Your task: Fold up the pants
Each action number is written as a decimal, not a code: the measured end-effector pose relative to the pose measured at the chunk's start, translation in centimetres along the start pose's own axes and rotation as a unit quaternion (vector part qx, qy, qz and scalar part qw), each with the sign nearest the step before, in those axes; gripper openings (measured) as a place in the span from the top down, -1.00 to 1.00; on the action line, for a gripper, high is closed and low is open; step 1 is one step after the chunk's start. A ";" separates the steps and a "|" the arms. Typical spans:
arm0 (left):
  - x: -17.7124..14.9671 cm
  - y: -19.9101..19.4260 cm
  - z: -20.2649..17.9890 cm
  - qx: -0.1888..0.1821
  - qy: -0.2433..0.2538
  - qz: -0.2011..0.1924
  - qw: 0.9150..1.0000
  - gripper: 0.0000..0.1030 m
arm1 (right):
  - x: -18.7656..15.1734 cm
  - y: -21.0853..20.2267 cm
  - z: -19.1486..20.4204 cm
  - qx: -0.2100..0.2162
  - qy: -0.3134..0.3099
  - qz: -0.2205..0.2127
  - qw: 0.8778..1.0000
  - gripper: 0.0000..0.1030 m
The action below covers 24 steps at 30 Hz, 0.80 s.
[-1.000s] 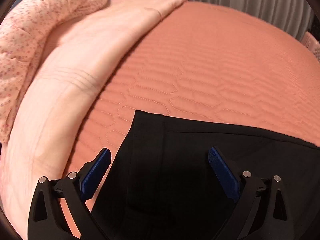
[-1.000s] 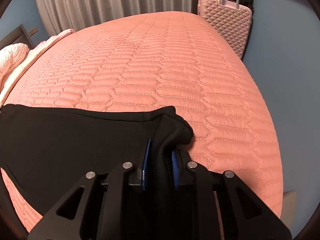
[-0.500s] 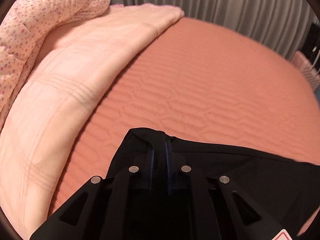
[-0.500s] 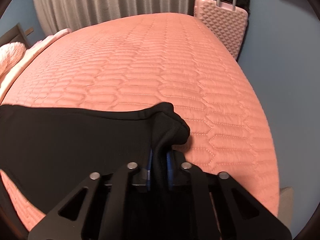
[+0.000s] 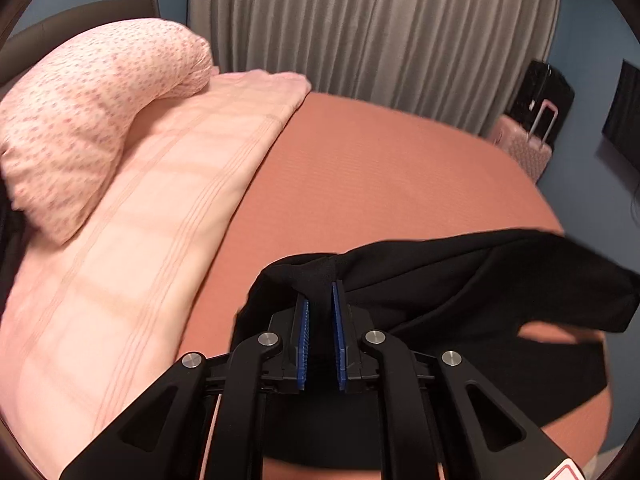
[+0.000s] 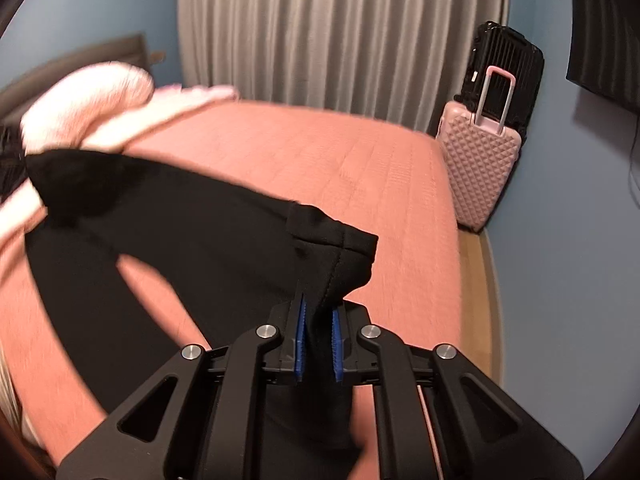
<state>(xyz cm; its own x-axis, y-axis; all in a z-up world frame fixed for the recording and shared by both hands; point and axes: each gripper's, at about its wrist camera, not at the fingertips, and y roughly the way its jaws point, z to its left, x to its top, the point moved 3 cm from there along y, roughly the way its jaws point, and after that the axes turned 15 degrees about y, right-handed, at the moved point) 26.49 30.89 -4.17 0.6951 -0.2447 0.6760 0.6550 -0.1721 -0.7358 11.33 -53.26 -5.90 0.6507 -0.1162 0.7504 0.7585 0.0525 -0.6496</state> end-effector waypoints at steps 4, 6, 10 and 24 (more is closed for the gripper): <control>-8.8 1.3 0.6 0.025 0.032 0.063 0.997 0.78 | -9.8 0.9 -1.2 -0.031 0.011 0.094 0.995 0.78; -12.8 3.6 0.4 0.035 0.040 0.103 0.993 0.77 | -14.3 2.4 -2.0 -0.075 0.015 0.137 0.988 0.48; -18.7 6.0 0.2 0.074 0.037 0.154 0.985 0.71 | -18.7 1.8 -2.9 -0.109 0.056 0.162 0.979 0.10; -17.4 -2.5 -1.0 0.150 -0.057 0.074 0.984 0.32 | -18.9 -6.9 -5.9 -0.019 0.391 0.022 0.920 -0.74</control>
<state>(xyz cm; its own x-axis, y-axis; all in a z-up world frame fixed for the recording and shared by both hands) 12.46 34.67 -14.12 0.8074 -0.1350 0.5744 0.5897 0.1511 -0.7934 -6.41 -57.28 -16.26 0.4443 -0.7930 0.4168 0.7207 0.0400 -0.6921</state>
